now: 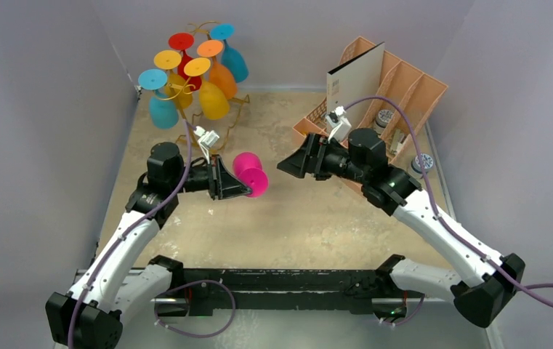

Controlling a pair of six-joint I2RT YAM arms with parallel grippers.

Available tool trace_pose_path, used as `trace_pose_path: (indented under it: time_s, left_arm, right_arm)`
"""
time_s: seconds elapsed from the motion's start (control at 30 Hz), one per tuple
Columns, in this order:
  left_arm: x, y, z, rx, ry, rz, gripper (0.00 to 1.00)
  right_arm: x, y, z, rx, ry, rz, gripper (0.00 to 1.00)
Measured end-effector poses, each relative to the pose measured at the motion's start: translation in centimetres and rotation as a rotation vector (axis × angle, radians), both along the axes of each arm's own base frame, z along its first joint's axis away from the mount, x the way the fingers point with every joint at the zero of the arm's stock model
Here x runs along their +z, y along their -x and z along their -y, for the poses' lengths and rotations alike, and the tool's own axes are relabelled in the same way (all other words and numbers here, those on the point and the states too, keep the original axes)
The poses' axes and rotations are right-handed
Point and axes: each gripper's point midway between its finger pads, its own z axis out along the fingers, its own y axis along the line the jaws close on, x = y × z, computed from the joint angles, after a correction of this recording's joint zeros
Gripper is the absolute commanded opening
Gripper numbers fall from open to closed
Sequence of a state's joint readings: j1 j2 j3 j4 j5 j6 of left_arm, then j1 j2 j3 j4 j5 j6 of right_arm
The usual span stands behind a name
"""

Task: Take the wine glass off the wine glass rack
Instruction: Place the wine glass at the center of the board.

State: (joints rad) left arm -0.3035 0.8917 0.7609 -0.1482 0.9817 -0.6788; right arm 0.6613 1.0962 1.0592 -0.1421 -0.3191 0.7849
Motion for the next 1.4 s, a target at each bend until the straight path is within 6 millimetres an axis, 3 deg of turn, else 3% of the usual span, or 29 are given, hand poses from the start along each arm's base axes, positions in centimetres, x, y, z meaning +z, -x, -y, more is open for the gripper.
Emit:
trace_pose_path:
  time_s: [0.27,0.5,0.7,0.87,0.97,1.03,1.13,1.27,1.4]
  left_arm:
    - [-0.5,1.5,-0.5,-0.079,-0.043,0.14,0.0]
    - [0.5,3.9,-0.9,-0.181,-0.032,0.355,0.0]
    - [-0.4,6.0,-1.3,-0.276,-0.03,0.539,0.0]
    - [-1.2,7.2,-1.8,-0.314,-0.042,0.679,0.0]
    - [-1.5,7.4,-1.9,-0.332,-0.054,0.751,0.0]
    - [-2.2,7.5,-2.0,-0.35,-0.071,0.768,0.0]
    - [-3.4,7.5,-2.2,-0.378,-0.091,0.761,0.0]
    - [-4.0,7.8,-2.1,-0.419,-0.08,0.764,0.0]
    - [-3.8,8.1,-1.9,-0.448,-0.049,0.782,0.0]
  right_arm:
    - [-1.2,-1.4,4.6,-0.222,0.161,0.032,0.99]
    - [-1.7,-1.8,5.7,-0.247,0.216,0.111,0.99]
    - [-4.4,-2.3,7.3,-0.299,0.277,0.157,0.99]
    - [-3.7,-2.7,8.0,-0.281,0.283,0.143,0.99]
    - [-2.5,-4.7,8.2,-0.269,0.136,0.065,0.97]
    - [-2.1,-6.4,7.9,-0.244,0.009,0.01,0.94]
    - [-2.7,-7.8,6.0,-0.125,-0.149,-0.111,0.83]
    - [-2.0,-7.7,3.0,0.073,-0.309,-0.219,0.81]
    - [-0.3,-6.7,1.4,0.22,-0.387,-0.252,0.75]
